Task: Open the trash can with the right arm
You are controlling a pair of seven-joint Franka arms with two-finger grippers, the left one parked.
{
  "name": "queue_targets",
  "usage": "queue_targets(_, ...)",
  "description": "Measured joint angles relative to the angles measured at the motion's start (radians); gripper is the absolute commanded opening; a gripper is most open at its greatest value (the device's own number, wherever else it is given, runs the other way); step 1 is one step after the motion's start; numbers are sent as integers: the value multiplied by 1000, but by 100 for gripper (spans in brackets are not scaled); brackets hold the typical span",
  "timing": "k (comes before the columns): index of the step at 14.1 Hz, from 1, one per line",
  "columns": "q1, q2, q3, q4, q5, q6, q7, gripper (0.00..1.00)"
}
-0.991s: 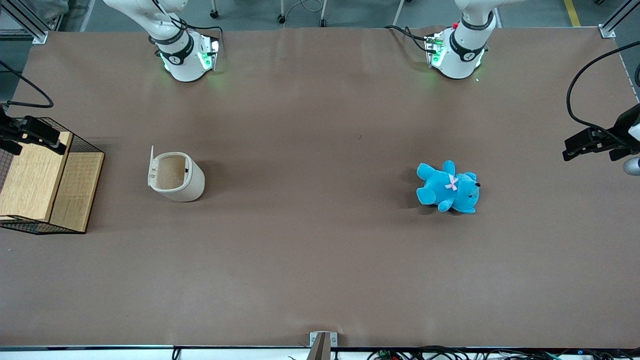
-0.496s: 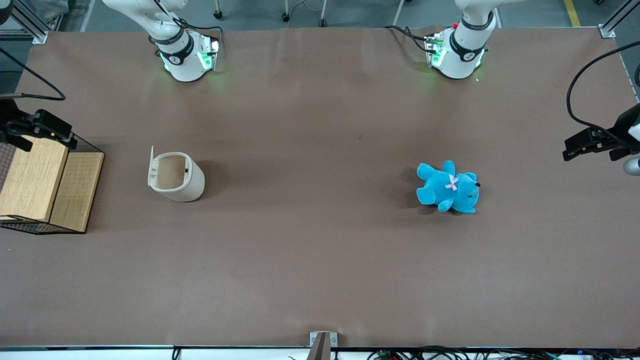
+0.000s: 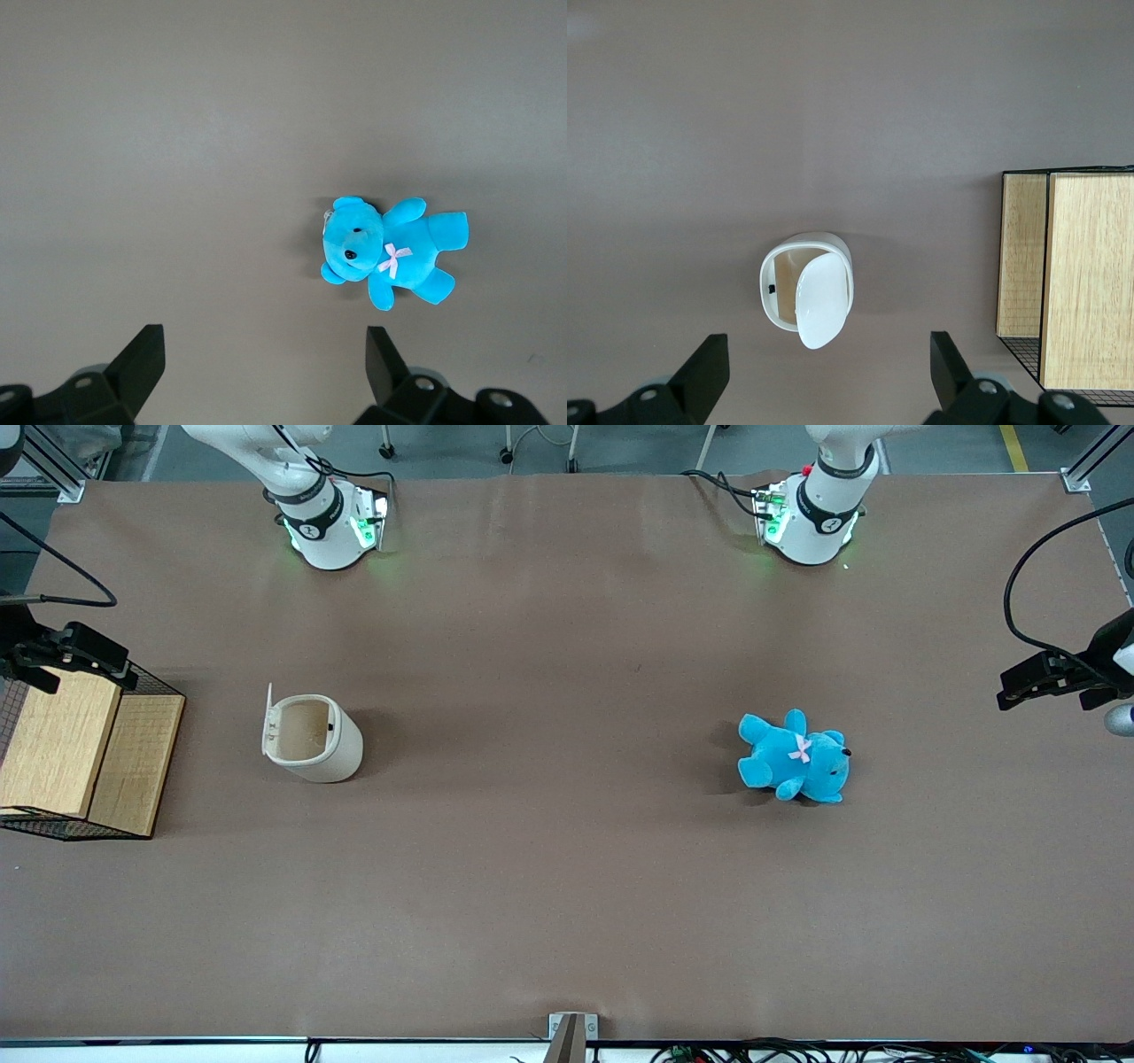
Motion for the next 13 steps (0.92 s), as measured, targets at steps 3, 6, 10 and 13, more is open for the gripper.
queue_targets(3, 0, 0, 0, 0, 0, -7, 0, 100)
queue_targets(6, 0, 0, 0, 0, 0, -8, 0, 100)
queue_targets(10, -3, -1, -2, 0, 0, -8, 0, 100)
queue_targets(13, -7, -1, -5, 0, -21, -8, -2, 100)
